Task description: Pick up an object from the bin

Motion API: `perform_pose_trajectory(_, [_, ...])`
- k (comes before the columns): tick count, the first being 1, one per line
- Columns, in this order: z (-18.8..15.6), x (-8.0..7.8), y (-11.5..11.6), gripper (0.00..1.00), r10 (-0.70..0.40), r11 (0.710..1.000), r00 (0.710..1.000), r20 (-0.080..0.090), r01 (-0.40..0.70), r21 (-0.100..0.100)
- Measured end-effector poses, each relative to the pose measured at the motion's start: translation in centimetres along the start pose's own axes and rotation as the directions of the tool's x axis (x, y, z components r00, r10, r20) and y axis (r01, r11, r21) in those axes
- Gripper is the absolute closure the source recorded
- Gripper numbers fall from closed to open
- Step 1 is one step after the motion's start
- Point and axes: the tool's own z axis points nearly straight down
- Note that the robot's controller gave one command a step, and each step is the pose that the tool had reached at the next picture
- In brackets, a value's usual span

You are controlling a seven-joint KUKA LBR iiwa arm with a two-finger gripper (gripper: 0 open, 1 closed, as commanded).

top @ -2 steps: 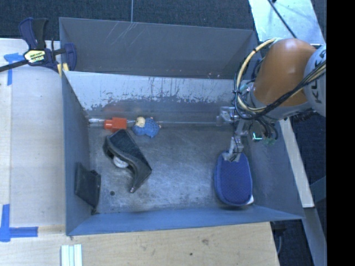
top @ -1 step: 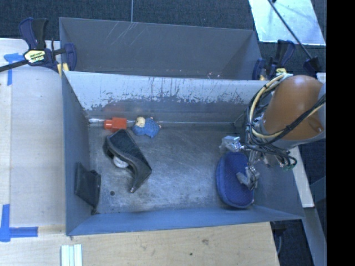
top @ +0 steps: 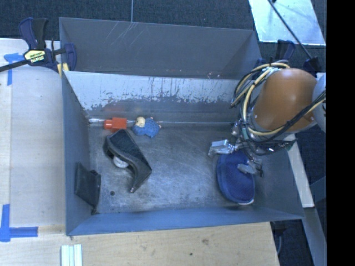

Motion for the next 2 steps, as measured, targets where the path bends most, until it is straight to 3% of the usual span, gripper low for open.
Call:
perform_pose_trajectory(1, [-0.13,-0.19,-0.16,1.0,0.002,1.0,1.0,0.007,-0.002,0.007])
perform_pose_trajectory(2, [-0.14,-0.24,-0.14,0.0,0.002,1.0,1.0,0.008,-0.002,0.007])
